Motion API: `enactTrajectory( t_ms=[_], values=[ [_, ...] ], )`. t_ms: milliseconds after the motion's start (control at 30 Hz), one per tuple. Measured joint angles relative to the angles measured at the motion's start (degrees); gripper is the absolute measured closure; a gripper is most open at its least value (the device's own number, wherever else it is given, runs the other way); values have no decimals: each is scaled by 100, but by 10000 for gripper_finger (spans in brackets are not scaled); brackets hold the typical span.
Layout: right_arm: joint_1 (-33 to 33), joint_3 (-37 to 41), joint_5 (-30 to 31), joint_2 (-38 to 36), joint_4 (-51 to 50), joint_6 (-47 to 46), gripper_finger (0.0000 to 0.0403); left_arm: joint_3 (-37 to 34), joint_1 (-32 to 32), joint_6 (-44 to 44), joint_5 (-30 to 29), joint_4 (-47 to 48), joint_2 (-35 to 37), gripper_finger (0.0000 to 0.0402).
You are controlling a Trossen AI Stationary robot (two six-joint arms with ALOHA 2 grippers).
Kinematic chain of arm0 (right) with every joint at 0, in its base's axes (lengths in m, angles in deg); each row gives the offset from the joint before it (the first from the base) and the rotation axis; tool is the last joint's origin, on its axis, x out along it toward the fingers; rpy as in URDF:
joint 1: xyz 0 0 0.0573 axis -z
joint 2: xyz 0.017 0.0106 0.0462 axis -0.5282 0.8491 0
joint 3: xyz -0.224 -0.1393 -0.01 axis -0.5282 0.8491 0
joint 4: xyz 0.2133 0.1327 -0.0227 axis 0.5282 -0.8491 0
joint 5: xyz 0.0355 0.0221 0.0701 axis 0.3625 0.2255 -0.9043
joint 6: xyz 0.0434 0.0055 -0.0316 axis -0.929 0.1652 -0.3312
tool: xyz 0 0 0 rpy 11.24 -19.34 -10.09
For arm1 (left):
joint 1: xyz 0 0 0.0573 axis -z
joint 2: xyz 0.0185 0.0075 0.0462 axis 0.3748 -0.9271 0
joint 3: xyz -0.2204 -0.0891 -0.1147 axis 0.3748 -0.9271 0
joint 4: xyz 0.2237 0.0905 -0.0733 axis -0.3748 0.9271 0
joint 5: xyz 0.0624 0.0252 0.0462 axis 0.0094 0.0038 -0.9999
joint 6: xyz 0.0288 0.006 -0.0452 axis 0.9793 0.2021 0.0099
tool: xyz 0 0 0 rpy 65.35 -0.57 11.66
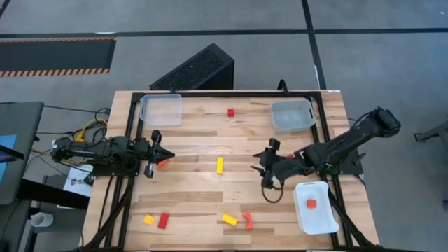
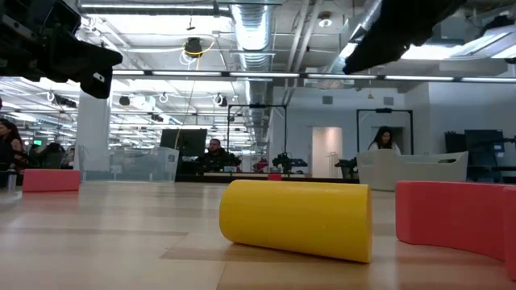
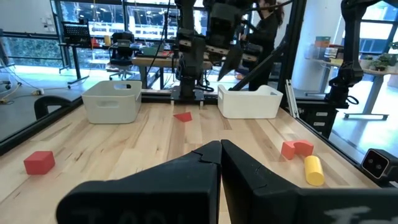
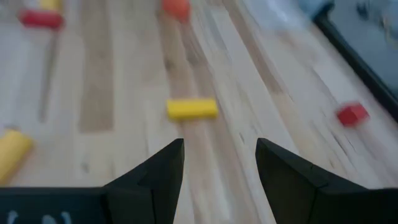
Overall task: Sort & place blocks by color
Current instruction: Put the bottom left red block into the transparent bin
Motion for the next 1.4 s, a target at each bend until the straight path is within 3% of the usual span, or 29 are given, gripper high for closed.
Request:
enactTrajectory(
  t_ms=[200, 400, 667, 900, 1033, 1133, 1267, 1400],
  values=[
    [-208, 783, 69, 0, 1949, 701, 182, 0, 0, 0, 0, 0, 1, 401],
    [-194, 952, 32, 0, 2093, 796, 182, 0, 0, 0, 0, 0, 1, 402],
    [176, 946, -819, -238, 2758, 1720, 182, 1, -2, -1, -5, -8, 0, 402],
    [266, 952, -1627, -582, 3000, 2171, 182, -7, 0, -1287, -1051, -779, 1, 401],
    [265, 952, -1793, -700, 3004, 2197, 182, -5, -1, -1624, -1271, -1383, -1, 402],
    [266, 952, -1947, -783, 3015, 2220, 182, 108, 0, -1444, -991, -1684, -1, 401],
    [223, 952, -2027, -926, 3120, 2300, 182, 484, 0, -1321, -188, -1706, -1, 401],
    [212, 952, -2038, -1087, 3128, 2340, 182, 887, 4, -1143, -2, -1620, -163, 401]
  ],
)
